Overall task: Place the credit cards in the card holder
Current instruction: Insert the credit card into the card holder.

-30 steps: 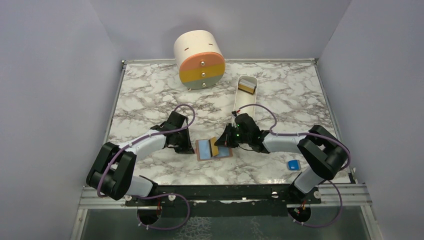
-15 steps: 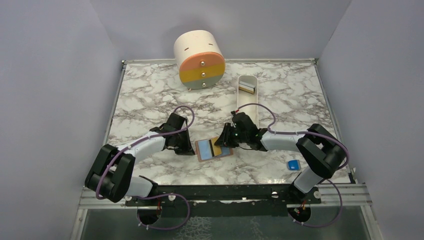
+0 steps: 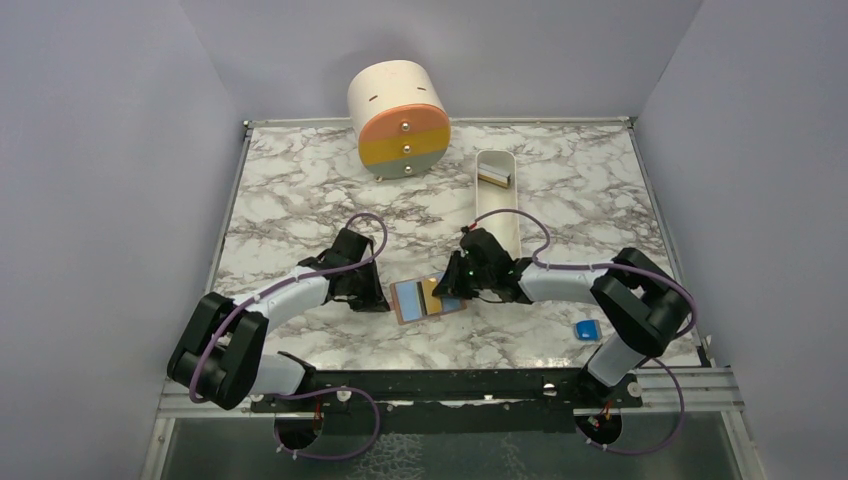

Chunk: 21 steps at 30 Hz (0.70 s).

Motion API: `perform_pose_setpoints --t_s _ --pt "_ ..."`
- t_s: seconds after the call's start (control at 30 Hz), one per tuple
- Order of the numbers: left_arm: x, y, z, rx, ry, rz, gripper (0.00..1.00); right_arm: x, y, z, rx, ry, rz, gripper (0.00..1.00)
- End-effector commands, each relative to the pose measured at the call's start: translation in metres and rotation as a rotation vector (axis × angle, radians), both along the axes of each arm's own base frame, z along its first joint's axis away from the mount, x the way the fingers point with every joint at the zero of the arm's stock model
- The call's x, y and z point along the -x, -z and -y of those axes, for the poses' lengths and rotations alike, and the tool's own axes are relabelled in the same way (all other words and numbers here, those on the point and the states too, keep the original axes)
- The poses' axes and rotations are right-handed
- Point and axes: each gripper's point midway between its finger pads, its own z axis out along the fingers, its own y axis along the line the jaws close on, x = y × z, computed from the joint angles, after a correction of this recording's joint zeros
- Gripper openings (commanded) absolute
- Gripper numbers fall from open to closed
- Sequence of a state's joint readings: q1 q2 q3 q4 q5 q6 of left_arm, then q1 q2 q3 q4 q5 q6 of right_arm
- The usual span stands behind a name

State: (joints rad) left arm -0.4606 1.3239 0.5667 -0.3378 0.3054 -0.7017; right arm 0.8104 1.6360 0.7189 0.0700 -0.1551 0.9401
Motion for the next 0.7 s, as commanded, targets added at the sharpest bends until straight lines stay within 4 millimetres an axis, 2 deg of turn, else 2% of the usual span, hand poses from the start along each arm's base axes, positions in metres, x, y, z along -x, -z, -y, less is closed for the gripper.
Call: perform_pose_setpoints --t_s 0.0,0.1,0.23,0.43,0.53,0.67 --pt "0.003 -0.004 0.006 0.035 0.014 0.009 0.00 0.003 0.015 0.001 0.051 0.014 -0.024 0.10" --pt "0.003 -0.005 0.007 0.038 0.014 0.012 0.00 0.004 0.015 -0.006 0.050 0.006 -0.026 0.11" --pt "0.002 -0.006 0.008 0.044 0.014 0.018 0.00 0.004 0.014 -0.014 0.066 -0.015 -0.016 0.20" --pt "-0.001 -0.009 0.012 0.064 0.023 0.025 0.00 0.006 0.009 -0.022 0.102 -0.065 0.031 0.27" --pt "-0.002 -0.010 0.014 0.075 0.025 0.029 0.00 0.011 0.012 -0.030 0.114 -0.105 0.039 0.28" --pt "-0.005 -0.011 0.014 0.068 0.030 0.043 0.00 0.011 0.009 -0.036 0.151 -0.144 0.072 0.22"
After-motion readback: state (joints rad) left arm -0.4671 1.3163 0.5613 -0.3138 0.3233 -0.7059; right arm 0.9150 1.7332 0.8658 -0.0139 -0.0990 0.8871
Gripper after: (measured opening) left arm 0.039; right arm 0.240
